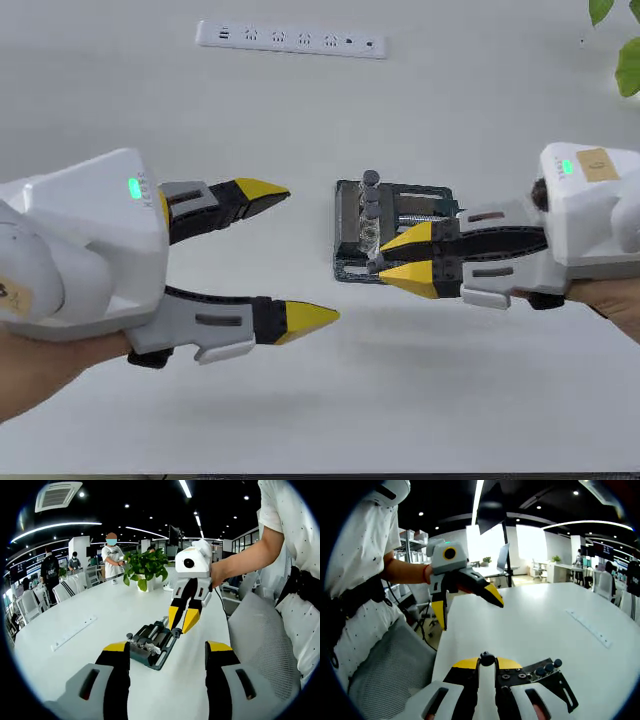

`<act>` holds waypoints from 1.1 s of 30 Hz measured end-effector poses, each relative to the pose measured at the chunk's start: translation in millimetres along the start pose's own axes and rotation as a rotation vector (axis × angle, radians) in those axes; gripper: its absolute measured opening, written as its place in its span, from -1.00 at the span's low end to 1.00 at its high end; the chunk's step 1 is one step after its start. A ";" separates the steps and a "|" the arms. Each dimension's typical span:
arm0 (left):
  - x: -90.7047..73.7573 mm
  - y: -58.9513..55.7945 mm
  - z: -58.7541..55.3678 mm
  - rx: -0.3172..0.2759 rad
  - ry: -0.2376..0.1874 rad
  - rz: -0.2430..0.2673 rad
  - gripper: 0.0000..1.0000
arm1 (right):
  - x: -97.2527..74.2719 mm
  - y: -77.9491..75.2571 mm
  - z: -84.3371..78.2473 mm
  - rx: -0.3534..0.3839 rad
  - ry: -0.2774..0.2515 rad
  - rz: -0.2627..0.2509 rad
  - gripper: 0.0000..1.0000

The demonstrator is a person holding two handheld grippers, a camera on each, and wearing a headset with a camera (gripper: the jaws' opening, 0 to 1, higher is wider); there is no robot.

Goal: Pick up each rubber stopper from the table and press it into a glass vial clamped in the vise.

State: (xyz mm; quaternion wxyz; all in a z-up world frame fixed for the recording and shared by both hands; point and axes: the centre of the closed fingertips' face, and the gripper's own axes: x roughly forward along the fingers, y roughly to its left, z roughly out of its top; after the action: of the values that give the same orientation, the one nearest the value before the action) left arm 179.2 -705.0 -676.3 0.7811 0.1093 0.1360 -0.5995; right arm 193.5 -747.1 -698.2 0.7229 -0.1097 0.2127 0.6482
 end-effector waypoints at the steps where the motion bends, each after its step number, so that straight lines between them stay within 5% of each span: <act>1: 1.6 -0.8 4.4 0.001 -0.008 -0.002 0.12 | -3.5 0.4 3.2 0.000 -0.008 -0.005 -0.88; 7: 14.9 -17.6 46.8 0.002 -0.091 -0.046 -0.14 | -19.5 18.1 39.1 -0.007 -0.085 -0.029 -0.88; 10: 18.3 -23.5 57.6 0.017 -0.103 -0.061 -0.27 | -24.8 23.5 52.6 -0.006 -0.117 -0.037 -0.88; 18: 21.5 -39.6 81.6 0.052 -0.150 -0.106 -0.67 | -30.8 33.1 74.5 0.019 -0.178 -0.046 -0.87; 25: 30.0 -52.8 100.2 0.073 -0.172 -0.123 -0.71 | -29.8 35.2 78.7 0.030 -0.191 -0.052 -0.88; 33: 31.2 -58.3 108.9 0.093 -0.192 -0.138 -0.85 | -33.9 34.5 81.7 0.045 -0.210 -0.054 -0.88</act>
State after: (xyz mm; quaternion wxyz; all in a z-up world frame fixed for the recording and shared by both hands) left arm 139.4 -784.7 -585.1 0.7414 0.0780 0.0399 -0.6653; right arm 170.7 -737.1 -606.5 0.7609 -0.0306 0.1471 0.6313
